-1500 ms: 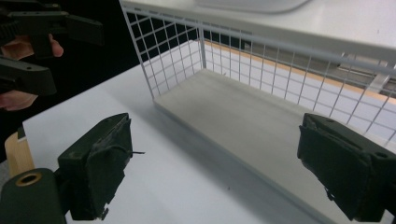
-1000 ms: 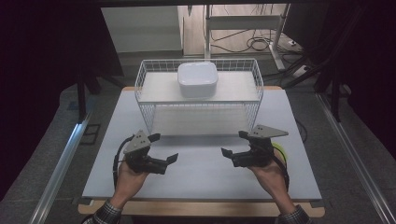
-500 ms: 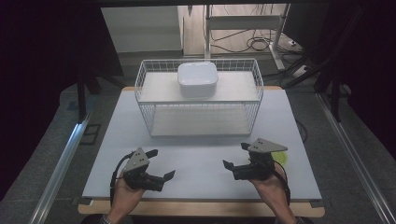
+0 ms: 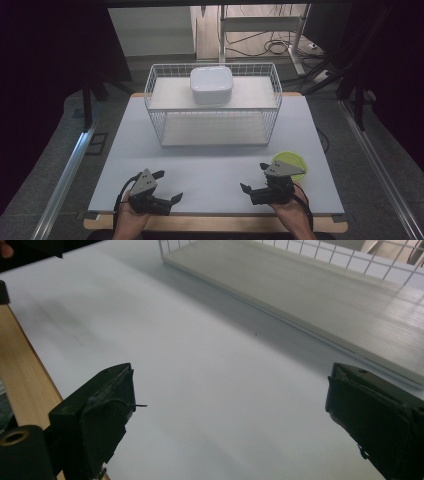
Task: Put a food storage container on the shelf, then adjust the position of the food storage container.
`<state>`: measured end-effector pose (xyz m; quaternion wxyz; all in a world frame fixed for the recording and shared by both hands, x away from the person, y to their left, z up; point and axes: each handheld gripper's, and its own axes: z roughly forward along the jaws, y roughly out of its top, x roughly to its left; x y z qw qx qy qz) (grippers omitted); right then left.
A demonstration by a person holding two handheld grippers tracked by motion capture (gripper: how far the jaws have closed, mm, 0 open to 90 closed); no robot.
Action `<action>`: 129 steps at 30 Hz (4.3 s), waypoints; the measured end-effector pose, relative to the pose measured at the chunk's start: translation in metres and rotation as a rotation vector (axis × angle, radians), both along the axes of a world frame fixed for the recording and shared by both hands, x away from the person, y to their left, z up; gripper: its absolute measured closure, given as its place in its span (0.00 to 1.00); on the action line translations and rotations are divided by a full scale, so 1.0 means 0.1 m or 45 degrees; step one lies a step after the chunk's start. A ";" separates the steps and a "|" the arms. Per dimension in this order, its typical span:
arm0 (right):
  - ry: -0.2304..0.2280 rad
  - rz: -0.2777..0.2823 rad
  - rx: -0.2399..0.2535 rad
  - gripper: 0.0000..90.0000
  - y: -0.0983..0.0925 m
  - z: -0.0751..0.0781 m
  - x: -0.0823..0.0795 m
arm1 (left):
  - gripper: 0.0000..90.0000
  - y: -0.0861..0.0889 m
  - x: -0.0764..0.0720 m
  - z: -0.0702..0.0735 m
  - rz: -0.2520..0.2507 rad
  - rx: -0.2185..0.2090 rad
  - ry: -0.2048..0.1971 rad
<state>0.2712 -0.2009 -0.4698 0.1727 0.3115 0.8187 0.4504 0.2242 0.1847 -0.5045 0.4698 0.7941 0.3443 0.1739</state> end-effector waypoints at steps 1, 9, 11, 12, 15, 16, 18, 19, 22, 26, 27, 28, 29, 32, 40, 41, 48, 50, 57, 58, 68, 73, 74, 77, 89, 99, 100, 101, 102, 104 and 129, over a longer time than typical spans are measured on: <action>0.000 -0.002 -0.011 0.06 -0.01 -0.01 0.00 | 0.04 0.00 0.00 -0.01 0.002 0.005 0.000; 0.037 -0.045 -0.051 0.02 -0.02 -0.06 0.04 | 0.04 0.03 0.00 -0.01 0.014 -0.001 -0.006; 0.055 -0.061 -0.045 0.01 -0.02 -0.05 0.05 | 0.04 0.03 0.01 -0.02 0.014 -0.003 0.001; 0.066 -0.063 -0.043 0.02 -0.03 -0.05 0.06 | 0.04 0.04 0.01 -0.02 0.017 -0.001 0.000; 0.067 -0.104 -0.072 0.14 -0.07 -0.01 0.06 | 0.04 0.04 0.01 -0.02 0.020 0.003 -0.004; 0.070 -0.122 -0.070 0.21 -0.11 0.02 0.06 | 0.04 0.04 0.01 -0.03 0.020 0.004 -0.004; 0.086 -0.158 -0.029 0.34 -0.20 0.06 0.07 | 0.04 0.04 0.01 -0.03 0.020 0.006 0.001; 0.089 -0.169 -0.015 0.41 -0.24 0.09 0.07 | 0.04 0.04 0.01 -0.04 0.021 0.008 0.003; 0.047 -0.218 -0.028 0.58 -0.38 0.16 0.08 | 0.04 0.04 0.02 -0.04 0.022 0.011 0.005; -0.027 -0.311 -0.044 0.83 -0.58 0.22 0.10 | 0.05 0.04 0.02 -0.04 0.023 0.009 0.009; -0.035 -0.336 -0.040 0.87 -0.63 0.23 0.12 | 0.05 0.04 0.02 -0.05 0.023 0.010 0.010; -0.045 -0.364 -0.036 0.91 -0.69 0.24 0.13 | 0.05 0.04 0.03 -0.05 0.022 0.012 0.013; -0.051 -0.388 -0.029 0.94 -0.75 0.25 0.14 | 0.05 0.04 0.03 -0.05 0.022 0.014 0.016; -0.051 -0.461 -0.040 0.99 -0.91 0.26 0.18 | 0.05 0.04 0.04 -0.07 0.024 0.012 0.027; 0.003 -0.624 -0.050 1.00 -1.31 0.12 0.36 | 0.05 0.05 0.05 -0.08 0.026 0.009 0.043; 0.005 -0.637 -0.051 1.00 -1.35 0.10 0.38 | 0.05 0.05 0.06 -0.09 0.026 0.010 0.044; 0.078 -0.657 -0.044 1.00 -1.47 -0.05 0.49 | 0.05 0.04 0.06 -0.10 0.017 0.017 0.056; 0.100 -0.658 -0.032 1.00 -1.47 -0.07 0.50 | 0.05 0.04 0.07 -0.11 0.013 0.021 0.061; 0.139 -0.665 -0.047 1.00 -1.42 -0.12 0.52 | 0.05 0.03 0.07 -0.12 0.002 0.035 0.075; 0.141 -0.663 -0.051 1.00 -1.41 -0.12 0.52 | 0.05 0.03 0.07 -0.12 0.003 0.034 0.075; 0.189 -0.627 -0.049 1.00 -1.28 -0.14 0.50 | 0.05 0.03 0.07 -0.13 0.000 0.034 0.078; 0.218 -0.588 -0.034 1.00 -1.13 -0.15 0.47 | 0.05 0.02 0.08 -0.13 -0.004 0.037 0.081; 0.226 -0.570 -0.030 1.00 -1.08 -0.15 0.46 | 0.05 0.02 0.08 -0.13 -0.005 0.038 0.082; 0.240 -0.523 -0.026 1.00 -0.95 -0.16 0.44 | 0.05 0.02 0.08 -0.14 -0.009 0.041 0.085; 0.251 -0.379 -0.047 0.99 -0.55 -0.17 0.39 | 0.05 0.01 0.08 -0.14 -0.018 0.051 0.086; 0.262 -0.403 -0.133 0.99 -0.64 -0.21 0.25 | 0.05 0.02 0.08 -0.14 -0.006 0.051 0.086; 0.271 -0.396 -0.136 0.99 -0.63 -0.22 0.23 | 0.05 0.02 0.08 -0.14 -0.006 0.053 0.085; 0.278 -0.386 -0.137 0.99 -0.62 -0.23 0.21 | 0.05 0.02 0.08 -0.14 -0.006 0.054 0.084; 0.288 -0.375 -0.136 0.99 -0.61 -0.24 0.19 | 0.05 0.01 0.08 -0.14 -0.007 0.055 0.084; 0.305 -0.350 -0.136 0.99 -0.57 -0.26 0.17 | 0.05 0.01 0.08 -0.15 -0.007 0.055 0.087; 0.400 -0.126 -0.089 0.99 0.00 -0.36 0.31 | 0.05 0.00 0.09 -0.16 -0.013 0.064 0.092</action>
